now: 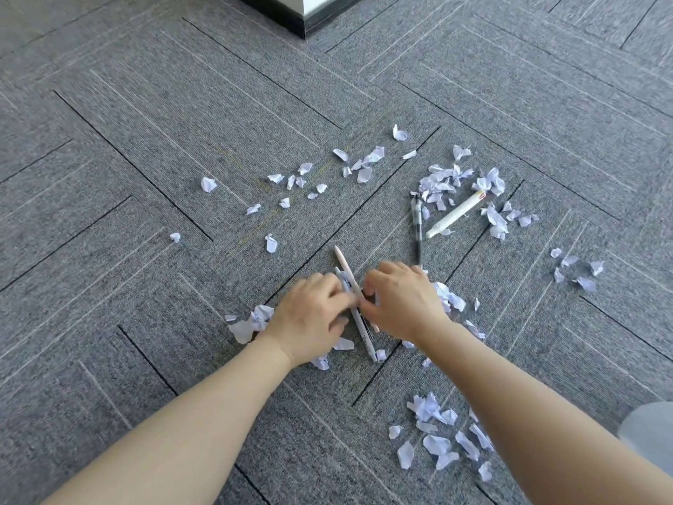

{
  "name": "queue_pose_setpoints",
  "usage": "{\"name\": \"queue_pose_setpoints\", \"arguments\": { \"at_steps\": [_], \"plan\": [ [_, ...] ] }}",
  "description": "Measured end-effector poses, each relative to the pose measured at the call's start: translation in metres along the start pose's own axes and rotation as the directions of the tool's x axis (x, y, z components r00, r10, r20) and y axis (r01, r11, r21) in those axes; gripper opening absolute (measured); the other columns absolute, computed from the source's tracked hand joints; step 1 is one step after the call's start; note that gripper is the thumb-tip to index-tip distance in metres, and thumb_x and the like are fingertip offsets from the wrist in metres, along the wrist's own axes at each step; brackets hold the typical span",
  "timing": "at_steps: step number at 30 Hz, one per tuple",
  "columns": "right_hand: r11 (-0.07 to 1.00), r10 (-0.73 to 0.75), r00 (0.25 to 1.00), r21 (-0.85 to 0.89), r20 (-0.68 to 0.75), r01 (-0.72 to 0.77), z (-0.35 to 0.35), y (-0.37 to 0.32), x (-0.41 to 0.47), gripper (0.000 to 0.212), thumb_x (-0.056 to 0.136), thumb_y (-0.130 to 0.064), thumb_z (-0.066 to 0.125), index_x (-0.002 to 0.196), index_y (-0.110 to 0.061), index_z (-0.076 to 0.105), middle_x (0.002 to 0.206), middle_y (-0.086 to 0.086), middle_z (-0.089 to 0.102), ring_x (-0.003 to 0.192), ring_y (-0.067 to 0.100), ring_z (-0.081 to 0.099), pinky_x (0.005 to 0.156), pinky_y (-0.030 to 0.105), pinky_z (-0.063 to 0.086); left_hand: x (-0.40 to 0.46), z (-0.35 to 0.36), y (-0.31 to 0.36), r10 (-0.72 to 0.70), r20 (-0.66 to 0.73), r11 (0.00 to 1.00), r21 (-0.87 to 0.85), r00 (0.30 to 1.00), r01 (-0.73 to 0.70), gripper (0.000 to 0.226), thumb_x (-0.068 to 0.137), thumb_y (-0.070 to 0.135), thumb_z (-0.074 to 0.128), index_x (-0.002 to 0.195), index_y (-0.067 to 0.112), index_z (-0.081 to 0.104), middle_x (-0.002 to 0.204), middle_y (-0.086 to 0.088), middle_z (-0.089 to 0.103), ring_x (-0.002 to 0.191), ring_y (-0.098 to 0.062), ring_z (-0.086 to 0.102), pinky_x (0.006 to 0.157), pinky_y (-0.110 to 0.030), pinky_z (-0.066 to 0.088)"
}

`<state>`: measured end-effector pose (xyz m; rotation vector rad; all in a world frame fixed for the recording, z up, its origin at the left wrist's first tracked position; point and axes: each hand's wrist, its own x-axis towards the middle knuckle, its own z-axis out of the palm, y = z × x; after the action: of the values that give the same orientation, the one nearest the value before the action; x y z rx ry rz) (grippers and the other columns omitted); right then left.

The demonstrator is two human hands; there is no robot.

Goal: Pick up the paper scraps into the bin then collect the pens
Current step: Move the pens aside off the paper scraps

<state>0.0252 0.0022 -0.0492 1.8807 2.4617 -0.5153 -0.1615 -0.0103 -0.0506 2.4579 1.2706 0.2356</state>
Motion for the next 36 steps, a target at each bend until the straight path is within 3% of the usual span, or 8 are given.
{"name": "queue_pose_setpoints", "arguments": {
  "at_steps": [8,12,15,20,27,30,32,36],
  "plan": [
    [0.856,0.335,0.927,0.357,0.166,-0.373,-0.016,-0.007,0.007,0.019,0.078,-0.037,0.068,0.074,-0.02,0.06,0.076,-0.002,0.064,0.066,0.017,0.065,0.056,0.033,0.057,0.011,-0.003,-0.003,0.172,0.07,0.981,0.084,0.983,-0.177,0.016,0.08,0.025,0.068,0.095,0.02,0.062,0.093,0.0,0.052,0.086,-0.018,0.047,0.071,-0.03,0.04],
    [0.791,0.42,0.898,0.433,0.13,-0.433,-0.026,0.01,0.023,0.015,0.084,-0.029,0.065,0.079,-0.015,0.06,0.079,0.003,0.067,0.054,0.012,0.053,0.047,0.022,0.045,0.011,-0.006,-0.002,0.295,0.063,0.941,0.152,0.953,-0.302,0.011,0.083,0.026,0.065,0.089,0.018,0.061,0.088,0.002,0.053,0.078,-0.013,0.043,0.068,-0.024,0.034],
    [0.799,0.456,0.886,0.398,0.087,-0.451,-0.032,0.024,0.044,0.021,0.092,-0.034,0.059,0.083,-0.015,0.059,0.081,0.002,0.066,0.055,0.01,0.05,0.044,0.02,0.04,0.019,-0.015,-0.008,0.182,-0.066,0.978,0.118,0.981,-0.174,0.007,0.089,0.023,0.059,0.088,0.017,0.057,0.083,0.006,0.049,0.071,-0.01,0.041,0.063,-0.024,0.04],
    [0.931,0.322,0.875,0.289,-0.36,-0.224,-0.017,0.023,0.025,0.02,0.093,-0.026,0.05,0.094,-0.013,0.065,0.094,0.0,0.061,0.085,0.017,0.054,0.077,0.036,0.053,0.026,-0.022,-0.03,-0.317,-0.239,0.928,0.123,0.918,0.353,0.027,0.087,0.016,0.06,0.114,0.014,0.058,0.105,-0.002,0.059,0.093,-0.019,0.054,0.081,-0.032,0.047],
    [0.987,0.003,0.969,0.159,-0.248,0.038,0.024,0.022,-0.025,0.032,0.096,-0.026,0.051,0.123,-0.017,0.065,0.132,-0.001,0.061,0.13,0.024,0.047,0.109,0.046,0.038,0.01,0.005,-0.013,-0.078,0.022,0.995,-0.055,0.997,0.079,0.049,0.092,0.006,0.04,0.14,0.013,0.04,0.145,-0.001,0.041,0.136,-0.017,0.031,0.116,-0.031,0.017],
    [0.971,-0.092,0.941,0.179,-0.327,0.157,0.026,0.026,-0.05,0.029,0.094,-0.02,0.049,0.115,-0.014,0.068,0.122,0.002,0.066,0.117,0.024,0.056,0.099,0.047,0.047,0.001,0.014,-0.004,0.032,-0.001,0.985,-0.17,1.0,-0.031,0.035,0.087,0.007,0.037,0.11,0.011,0.062,0.115,-0.002,0.062,0.115,-0.018,0.051,0.106,-0.039,0.04],
    [0.983,0.05,0.929,0.183,-0.366,0.019,0.018,0.035,-0.048,0.032,0.093,-0.022,0.05,0.121,-0.016,0.063,0.132,0.003,0.06,0.125,0.026,0.05,0.106,0.049,0.04,-0.003,0.012,-0.004,0.049,-0.09,0.983,-0.173,0.995,-0.064,0.033,0.084,0.01,0.036,0.098,0.011,0.066,0.098,0.0,0.064,0.097,-0.017,0.056,0.09,-0.037,0.048],
    [0.917,0.366,0.916,0.229,-0.163,-0.325,0.013,0.056,-0.03,0.055,0.097,-0.042,0.044,0.147,-0.022,0.034,0.158,-0.002,0.026,0.148,0.021,0.014,0.119,0.042,0.009,-0.013,0.009,-0.011,-0.146,-0.197,0.987,-0.099,0.969,0.128,0.035,0.085,0.019,0.041,0.113,0.016,0.064,0.118,-0.002,0.06,0.114,-0.02,0.051,0.1,-0.04,0.038]
  ]
}}
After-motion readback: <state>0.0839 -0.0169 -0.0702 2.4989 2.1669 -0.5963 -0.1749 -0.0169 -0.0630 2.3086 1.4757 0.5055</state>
